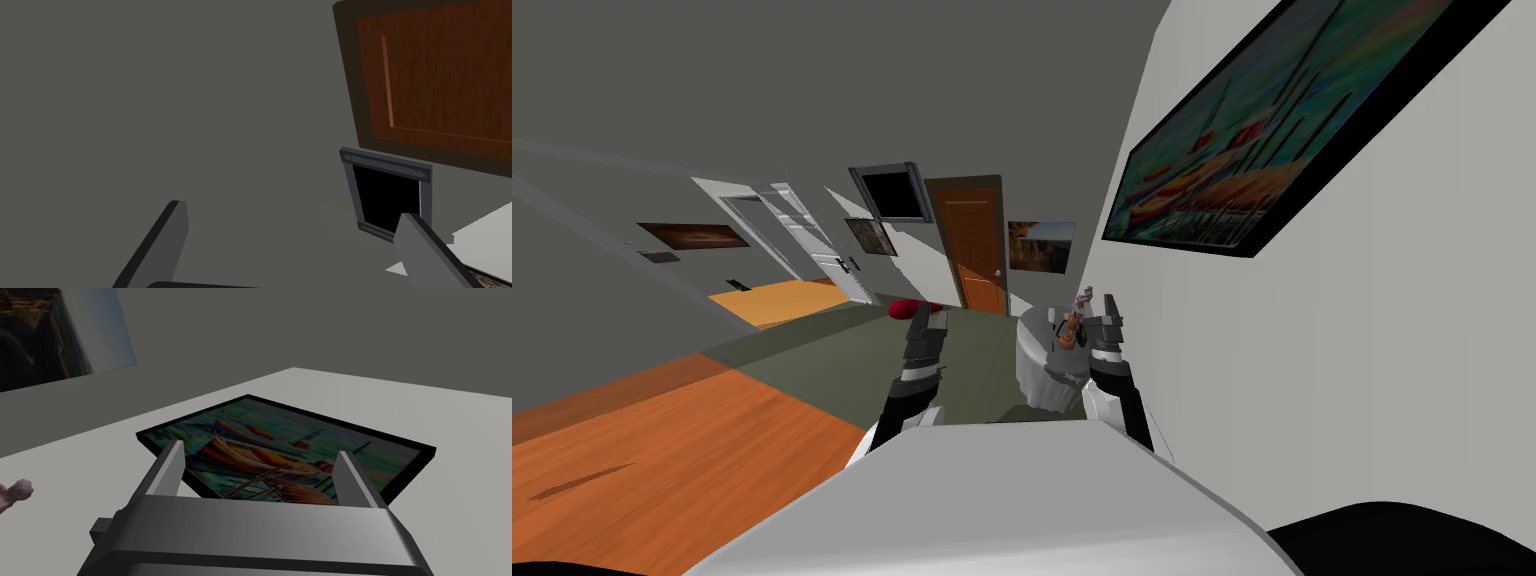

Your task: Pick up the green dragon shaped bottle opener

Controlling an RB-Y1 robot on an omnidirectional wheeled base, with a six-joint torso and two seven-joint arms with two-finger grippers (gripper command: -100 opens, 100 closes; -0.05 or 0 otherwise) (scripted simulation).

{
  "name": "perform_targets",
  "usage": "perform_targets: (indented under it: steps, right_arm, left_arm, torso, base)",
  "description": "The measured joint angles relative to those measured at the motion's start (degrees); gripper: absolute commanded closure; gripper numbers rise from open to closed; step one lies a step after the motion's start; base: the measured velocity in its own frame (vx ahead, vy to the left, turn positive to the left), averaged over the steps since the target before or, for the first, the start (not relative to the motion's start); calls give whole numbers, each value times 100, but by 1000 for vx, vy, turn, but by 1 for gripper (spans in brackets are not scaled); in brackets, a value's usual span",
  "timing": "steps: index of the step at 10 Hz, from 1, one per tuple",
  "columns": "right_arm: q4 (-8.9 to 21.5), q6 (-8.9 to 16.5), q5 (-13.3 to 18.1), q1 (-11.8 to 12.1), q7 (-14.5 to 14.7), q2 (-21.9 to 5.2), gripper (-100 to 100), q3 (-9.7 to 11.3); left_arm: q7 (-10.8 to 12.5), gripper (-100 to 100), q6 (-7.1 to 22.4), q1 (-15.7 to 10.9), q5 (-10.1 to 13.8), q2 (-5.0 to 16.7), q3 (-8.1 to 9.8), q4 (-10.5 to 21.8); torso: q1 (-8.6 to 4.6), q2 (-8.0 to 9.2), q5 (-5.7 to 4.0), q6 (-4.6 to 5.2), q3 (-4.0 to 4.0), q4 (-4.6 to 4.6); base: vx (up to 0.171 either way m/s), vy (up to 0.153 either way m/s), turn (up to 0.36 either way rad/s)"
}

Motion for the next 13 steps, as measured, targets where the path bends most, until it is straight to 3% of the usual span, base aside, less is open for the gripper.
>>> perform_targets:
  steps: [3, 4, 7, 9, 13]
  right_arm:
    - [193, 31, -64, 15, -35, -429, -100, -279]
    - [288, 118, -154, 43, -109, -650, -100, -535]
    - [643, 203, -171, 90, -105, -776, -100, -739]
    - [1012, 292, -252, 156, -177, -889, -100, -1011]
    - [1469, 671, -480, 120, -438, -1149, -100, -1568]
  left_arm:
    - [0, 0, 0, -1, 0, -1, -1, 0]
    - [0, 0, 0, -2, 0, -2, -2, 0]
    - [0, 0, 0, -1, 0, -1, -1, 0]
    - [0, 0, 0, -1, 0, -1, -1, 0]
    - [0, 0, 0, 0, 0, -1, -1, 0]
  torso:
    - [33, 24, 7, -1, 14, 5]
    - [50, 46, 10, -1, 25, 9]
    - [36, 25, 8, -1, 15, 6]
    - [52, 38, 11, 0, 21, 8]
    - [34, 18, 9, 0, 11, 5]
  base:
    - [-92, 111, 102]
    - [-112, 124, 41]
    - [-63, 109, 105]
    - [-79, 131, 82]
    - [-32, 109, 95]
